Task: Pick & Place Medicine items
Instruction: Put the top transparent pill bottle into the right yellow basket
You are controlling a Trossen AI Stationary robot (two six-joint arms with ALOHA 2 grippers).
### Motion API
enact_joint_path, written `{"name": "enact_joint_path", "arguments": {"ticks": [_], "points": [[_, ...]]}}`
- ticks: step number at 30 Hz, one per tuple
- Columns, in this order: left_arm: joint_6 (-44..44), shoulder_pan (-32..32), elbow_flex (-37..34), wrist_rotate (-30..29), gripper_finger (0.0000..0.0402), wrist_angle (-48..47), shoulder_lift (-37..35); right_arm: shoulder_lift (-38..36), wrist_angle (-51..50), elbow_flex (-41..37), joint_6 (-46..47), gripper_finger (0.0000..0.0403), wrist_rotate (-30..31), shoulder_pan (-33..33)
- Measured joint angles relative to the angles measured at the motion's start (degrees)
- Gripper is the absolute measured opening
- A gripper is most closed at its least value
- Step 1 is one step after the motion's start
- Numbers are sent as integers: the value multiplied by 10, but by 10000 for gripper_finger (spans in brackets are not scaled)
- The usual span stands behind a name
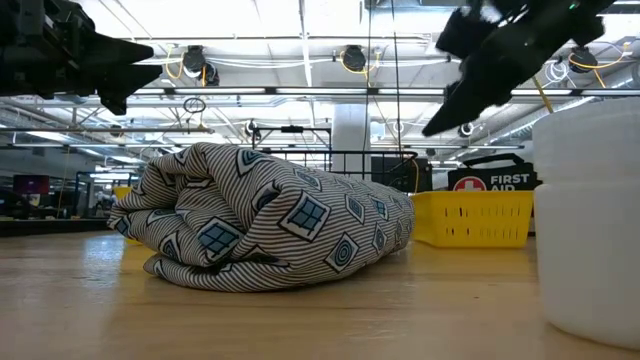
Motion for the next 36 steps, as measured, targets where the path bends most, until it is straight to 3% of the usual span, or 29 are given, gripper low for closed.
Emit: {"name": "enact_joint_path", "arguments": {"ticks": [7, 17, 26, 36], "points": [[0, 0, 0, 0, 198, 0, 0, 0, 5, 0, 0, 256, 0, 117], [0, 0, 0, 0, 198, 0, 0, 78, 5, 0, -11, 262, 1, 257], [0, 0, 0, 0, 198, 0, 0, 144, 11, 0, 9, 279, 0, 283], [0, 0, 0, 0, 198, 0, 0, 159, 25, 0, 3, 280, -24, 283]]}}
